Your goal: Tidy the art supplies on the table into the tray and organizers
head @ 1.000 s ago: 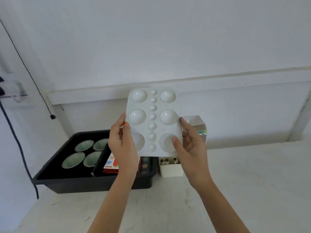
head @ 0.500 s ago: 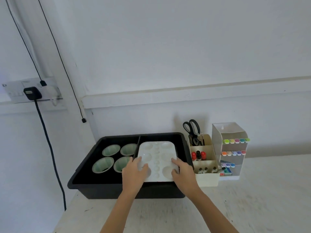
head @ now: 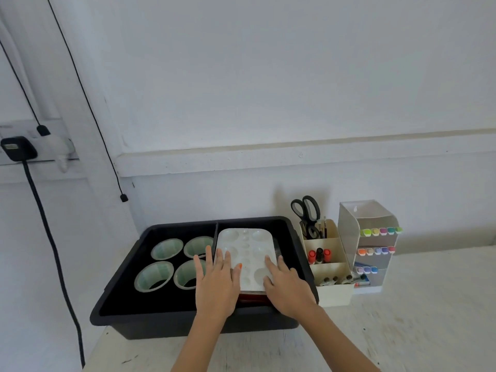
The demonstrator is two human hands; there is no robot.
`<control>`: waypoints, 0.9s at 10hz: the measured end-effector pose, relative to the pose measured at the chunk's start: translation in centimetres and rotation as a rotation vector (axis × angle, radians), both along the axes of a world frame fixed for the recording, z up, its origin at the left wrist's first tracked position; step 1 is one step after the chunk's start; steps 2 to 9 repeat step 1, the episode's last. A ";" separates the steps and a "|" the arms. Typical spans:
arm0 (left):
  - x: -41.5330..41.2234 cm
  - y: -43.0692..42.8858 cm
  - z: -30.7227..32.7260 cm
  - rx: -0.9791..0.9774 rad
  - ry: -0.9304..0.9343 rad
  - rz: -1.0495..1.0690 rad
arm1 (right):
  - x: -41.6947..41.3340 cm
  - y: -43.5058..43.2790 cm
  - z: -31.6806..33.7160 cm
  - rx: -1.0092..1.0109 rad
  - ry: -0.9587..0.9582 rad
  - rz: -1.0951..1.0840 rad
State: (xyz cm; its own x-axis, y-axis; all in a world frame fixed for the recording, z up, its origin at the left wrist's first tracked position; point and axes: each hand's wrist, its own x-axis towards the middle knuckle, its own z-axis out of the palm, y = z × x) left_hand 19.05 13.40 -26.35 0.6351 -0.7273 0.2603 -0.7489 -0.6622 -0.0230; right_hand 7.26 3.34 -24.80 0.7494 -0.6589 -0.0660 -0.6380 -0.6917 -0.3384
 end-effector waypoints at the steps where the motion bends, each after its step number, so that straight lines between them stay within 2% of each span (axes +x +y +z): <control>1: -0.3 0.4 0.5 -0.277 0.124 0.036 | -0.9 1.8 0.3 -0.148 -0.185 -0.163; 9: -0.3 0.4 0.5 -0.277 0.124 0.036 | -0.9 1.8 0.3 -0.148 -0.185 -0.163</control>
